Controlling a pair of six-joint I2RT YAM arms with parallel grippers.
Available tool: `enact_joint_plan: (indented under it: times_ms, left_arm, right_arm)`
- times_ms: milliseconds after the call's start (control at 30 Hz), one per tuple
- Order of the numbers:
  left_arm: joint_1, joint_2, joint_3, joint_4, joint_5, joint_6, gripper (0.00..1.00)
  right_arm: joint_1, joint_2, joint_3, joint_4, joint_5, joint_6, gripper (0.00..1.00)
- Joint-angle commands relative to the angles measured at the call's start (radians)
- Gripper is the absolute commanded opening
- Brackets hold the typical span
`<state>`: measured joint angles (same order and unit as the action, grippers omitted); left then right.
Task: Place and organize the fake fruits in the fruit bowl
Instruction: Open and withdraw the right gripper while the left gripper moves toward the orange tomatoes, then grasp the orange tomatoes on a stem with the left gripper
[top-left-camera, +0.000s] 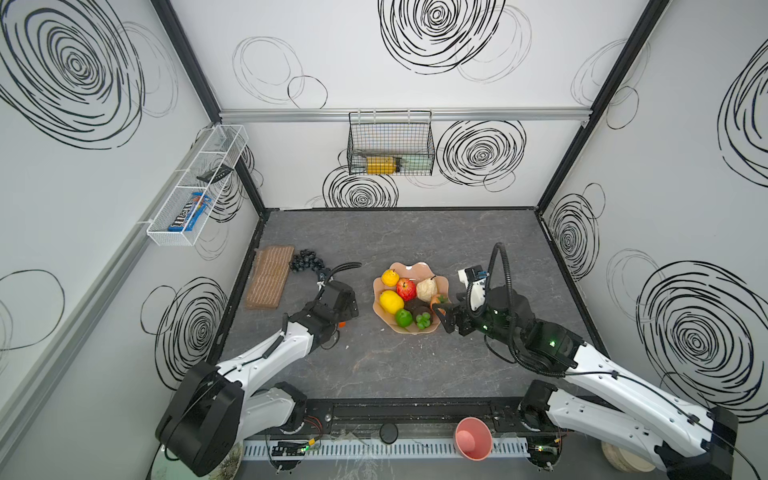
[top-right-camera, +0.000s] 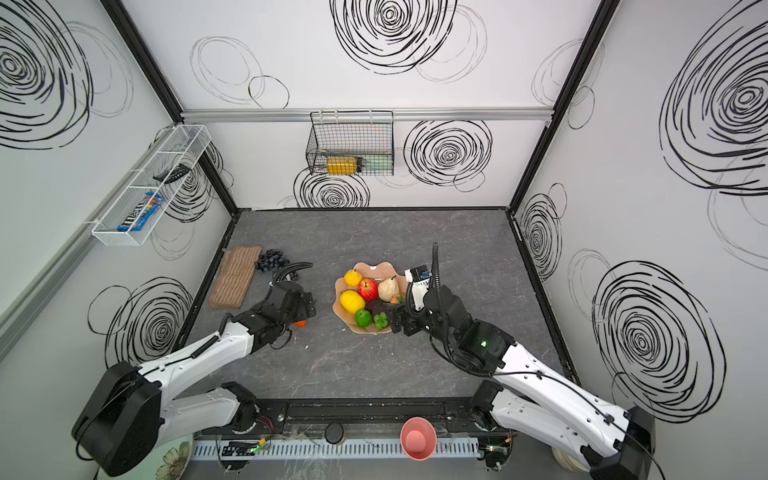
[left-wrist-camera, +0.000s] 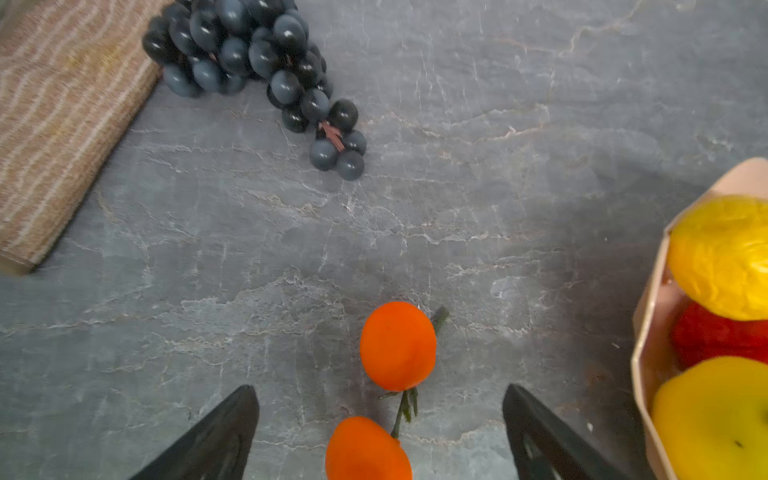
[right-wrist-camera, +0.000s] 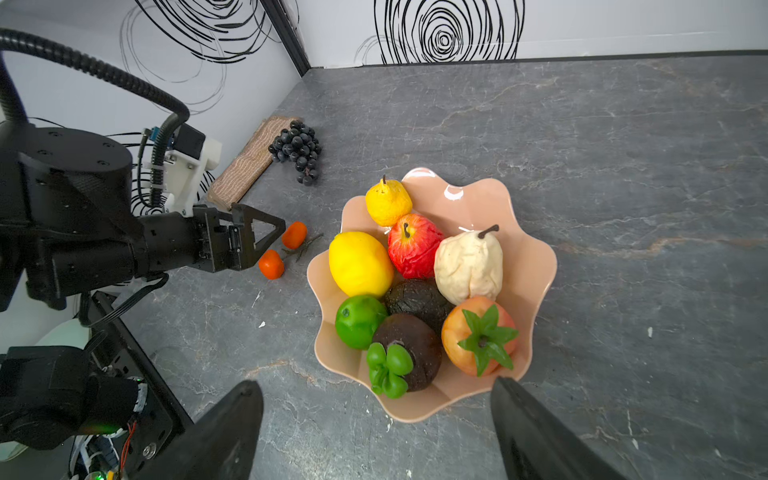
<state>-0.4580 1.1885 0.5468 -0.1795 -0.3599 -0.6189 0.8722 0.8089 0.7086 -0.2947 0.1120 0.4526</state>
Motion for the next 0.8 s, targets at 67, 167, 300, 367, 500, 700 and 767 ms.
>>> enact_joint_plan:
  times_ms: [67, 167, 300, 367, 500, 700, 767]
  left_arm:
    - [0.055, 0.007, -0.005, -0.008, 0.121, -0.030, 0.97]
    - [0.082, 0.006, -0.024, 0.002, 0.176, -0.028, 0.98]
    - [0.121, 0.057, -0.016, 0.034, 0.219, -0.013, 0.94]
    - [0.140, 0.105, 0.006, 0.049, 0.242, -0.004, 0.93]
    - [0.174, 0.171, 0.031, 0.098, 0.303, -0.001, 0.83]
    - [0.193, 0.223, 0.055, 0.146, 0.343, -0.007, 0.76]
    - [0.193, 0.243, 0.069, 0.146, 0.349, -0.007, 0.75]
  right_arm:
    - [0.001, -0.043, -0.032, 0.036, 0.002, 0.006, 0.91]
    - [-0.003, -0.053, -0.049, 0.045, 0.002, 0.001, 0.91]
    - [-0.009, -0.070, -0.082, 0.067, -0.020, 0.004, 0.91]
    - [-0.012, -0.076, -0.099, 0.081, -0.031, 0.009, 0.91]
    - [-0.016, -0.082, -0.125, 0.093, -0.050, 0.025, 0.91]
    - [-0.018, -0.111, -0.167, 0.106, -0.065, 0.049, 0.91]
    - [-0.018, -0.113, -0.172, 0.109, -0.067, 0.052, 0.91]
